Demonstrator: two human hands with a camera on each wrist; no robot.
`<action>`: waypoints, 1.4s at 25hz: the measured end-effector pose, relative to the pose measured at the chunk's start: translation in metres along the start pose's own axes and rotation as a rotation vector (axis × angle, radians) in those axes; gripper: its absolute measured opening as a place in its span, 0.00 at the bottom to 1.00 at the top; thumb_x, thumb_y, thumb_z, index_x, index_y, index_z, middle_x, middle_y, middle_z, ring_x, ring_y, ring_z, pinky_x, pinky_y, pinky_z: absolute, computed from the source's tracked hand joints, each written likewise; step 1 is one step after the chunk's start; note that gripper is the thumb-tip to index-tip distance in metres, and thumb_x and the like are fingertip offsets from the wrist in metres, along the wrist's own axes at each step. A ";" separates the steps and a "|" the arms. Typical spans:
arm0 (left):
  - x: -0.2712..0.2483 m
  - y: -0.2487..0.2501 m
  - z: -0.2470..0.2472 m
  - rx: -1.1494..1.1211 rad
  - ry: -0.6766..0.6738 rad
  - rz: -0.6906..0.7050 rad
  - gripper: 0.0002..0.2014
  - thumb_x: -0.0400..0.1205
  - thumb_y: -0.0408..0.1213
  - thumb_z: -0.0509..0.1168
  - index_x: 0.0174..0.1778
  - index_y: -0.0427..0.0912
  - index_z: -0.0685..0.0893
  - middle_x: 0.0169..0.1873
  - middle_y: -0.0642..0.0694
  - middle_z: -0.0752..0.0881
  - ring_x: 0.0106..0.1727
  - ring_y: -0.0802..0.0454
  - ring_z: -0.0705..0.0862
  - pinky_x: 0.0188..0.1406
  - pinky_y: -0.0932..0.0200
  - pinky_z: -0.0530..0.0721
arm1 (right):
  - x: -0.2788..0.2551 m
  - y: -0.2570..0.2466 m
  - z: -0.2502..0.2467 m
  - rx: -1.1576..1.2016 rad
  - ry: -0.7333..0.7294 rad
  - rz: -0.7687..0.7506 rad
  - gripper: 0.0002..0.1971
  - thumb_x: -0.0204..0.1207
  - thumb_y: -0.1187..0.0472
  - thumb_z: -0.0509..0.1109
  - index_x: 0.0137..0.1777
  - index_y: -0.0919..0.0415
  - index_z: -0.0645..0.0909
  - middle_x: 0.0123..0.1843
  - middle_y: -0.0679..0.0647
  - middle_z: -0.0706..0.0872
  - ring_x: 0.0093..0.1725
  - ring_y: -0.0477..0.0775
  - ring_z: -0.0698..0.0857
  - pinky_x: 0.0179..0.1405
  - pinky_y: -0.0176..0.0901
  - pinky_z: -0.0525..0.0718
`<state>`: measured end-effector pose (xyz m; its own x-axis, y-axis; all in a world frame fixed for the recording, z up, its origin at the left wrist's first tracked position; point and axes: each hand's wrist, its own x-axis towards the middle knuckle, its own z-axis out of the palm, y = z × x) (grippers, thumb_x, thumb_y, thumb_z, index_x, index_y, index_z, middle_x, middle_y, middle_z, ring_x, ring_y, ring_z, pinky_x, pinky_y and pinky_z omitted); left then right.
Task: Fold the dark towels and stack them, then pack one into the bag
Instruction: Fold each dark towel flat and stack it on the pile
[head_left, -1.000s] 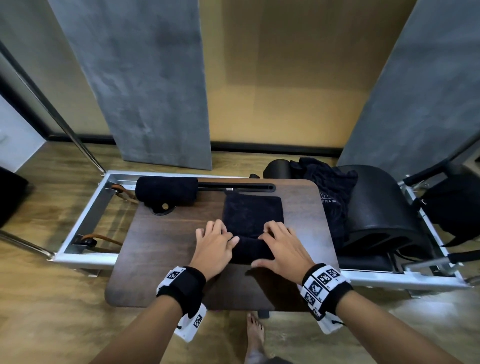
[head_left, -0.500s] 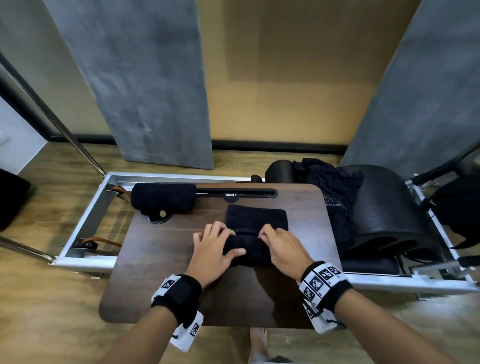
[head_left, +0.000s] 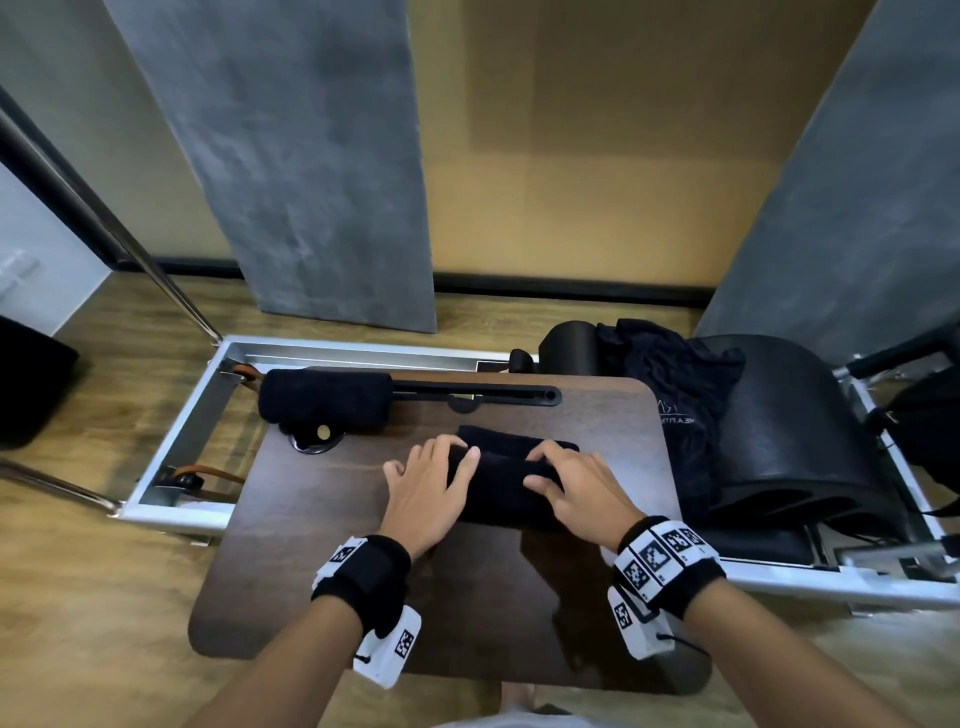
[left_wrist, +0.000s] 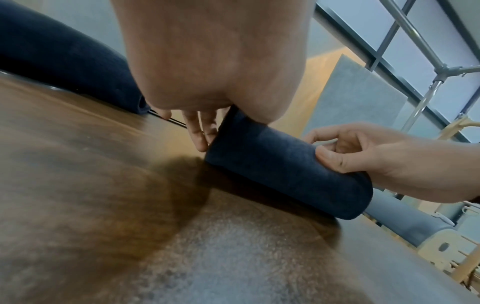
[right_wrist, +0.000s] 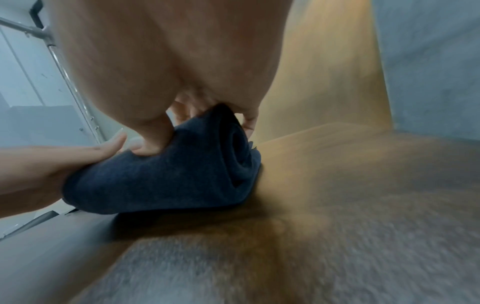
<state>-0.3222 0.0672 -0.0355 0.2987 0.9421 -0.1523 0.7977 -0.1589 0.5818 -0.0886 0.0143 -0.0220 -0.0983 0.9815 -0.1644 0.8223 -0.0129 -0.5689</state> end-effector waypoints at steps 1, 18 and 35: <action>0.002 0.001 0.000 0.001 -0.001 0.000 0.16 0.91 0.61 0.49 0.69 0.62 0.74 0.65 0.61 0.78 0.69 0.59 0.71 0.74 0.45 0.60 | 0.006 0.001 -0.004 0.023 -0.016 0.027 0.10 0.89 0.47 0.63 0.65 0.46 0.78 0.58 0.48 0.88 0.59 0.53 0.84 0.65 0.55 0.80; 0.067 0.032 0.006 -0.381 0.050 -0.511 0.42 0.76 0.77 0.66 0.55 0.34 0.85 0.52 0.40 0.89 0.57 0.41 0.88 0.64 0.42 0.86 | 0.020 0.021 -0.008 0.423 0.295 0.538 0.29 0.68 0.20 0.69 0.40 0.48 0.79 0.42 0.41 0.86 0.46 0.47 0.85 0.48 0.49 0.85; 0.056 0.018 -0.038 -1.285 -0.081 -0.573 0.28 0.77 0.36 0.83 0.71 0.35 0.82 0.64 0.34 0.91 0.65 0.38 0.90 0.50 0.45 0.93 | 0.025 -0.030 -0.004 1.617 0.486 0.568 0.22 0.79 0.63 0.79 0.70 0.64 0.79 0.55 0.62 0.94 0.51 0.60 0.95 0.42 0.52 0.93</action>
<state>-0.3107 0.1286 -0.0033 0.1646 0.7569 -0.6325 -0.1978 0.6536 0.7306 -0.1135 0.0397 -0.0058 0.3786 0.7488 -0.5441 -0.6535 -0.2001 -0.7300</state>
